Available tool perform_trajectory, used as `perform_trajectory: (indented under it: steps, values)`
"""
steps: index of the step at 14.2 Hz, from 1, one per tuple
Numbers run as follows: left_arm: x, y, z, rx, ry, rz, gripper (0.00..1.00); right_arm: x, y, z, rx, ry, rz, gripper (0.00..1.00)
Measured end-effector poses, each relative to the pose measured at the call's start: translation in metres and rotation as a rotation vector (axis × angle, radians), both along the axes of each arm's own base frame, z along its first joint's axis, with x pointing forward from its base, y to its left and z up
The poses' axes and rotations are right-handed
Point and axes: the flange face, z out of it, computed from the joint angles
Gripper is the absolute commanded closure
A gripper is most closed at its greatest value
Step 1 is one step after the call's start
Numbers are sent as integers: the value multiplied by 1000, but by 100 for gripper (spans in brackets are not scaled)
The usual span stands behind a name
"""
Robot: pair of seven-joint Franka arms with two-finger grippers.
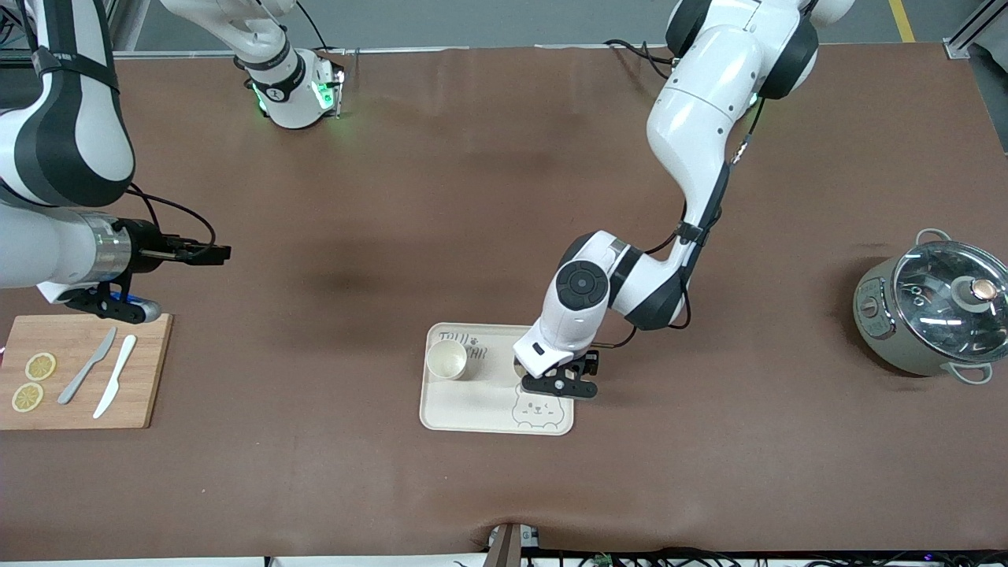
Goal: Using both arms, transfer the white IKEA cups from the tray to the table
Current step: 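Lower the left gripper and grasp the white cup by its rim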
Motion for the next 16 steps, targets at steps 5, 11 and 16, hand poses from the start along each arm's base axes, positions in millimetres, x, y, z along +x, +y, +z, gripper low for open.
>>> perform_trajectory:
  steps: [5, 11, 16]
  values:
    - [-1, 0, -2, -5, 3, 33, 100, 1, 8, -7, -13, 29, -86, 0]
    - [-1, -3, -1, -15, 3, 71, 100, 14, 36, -14, -32, -22, -194, 0]
    - [3, 1, 5, -21, -4, 81, 100, 22, 54, -23, -22, -30, -275, 0]
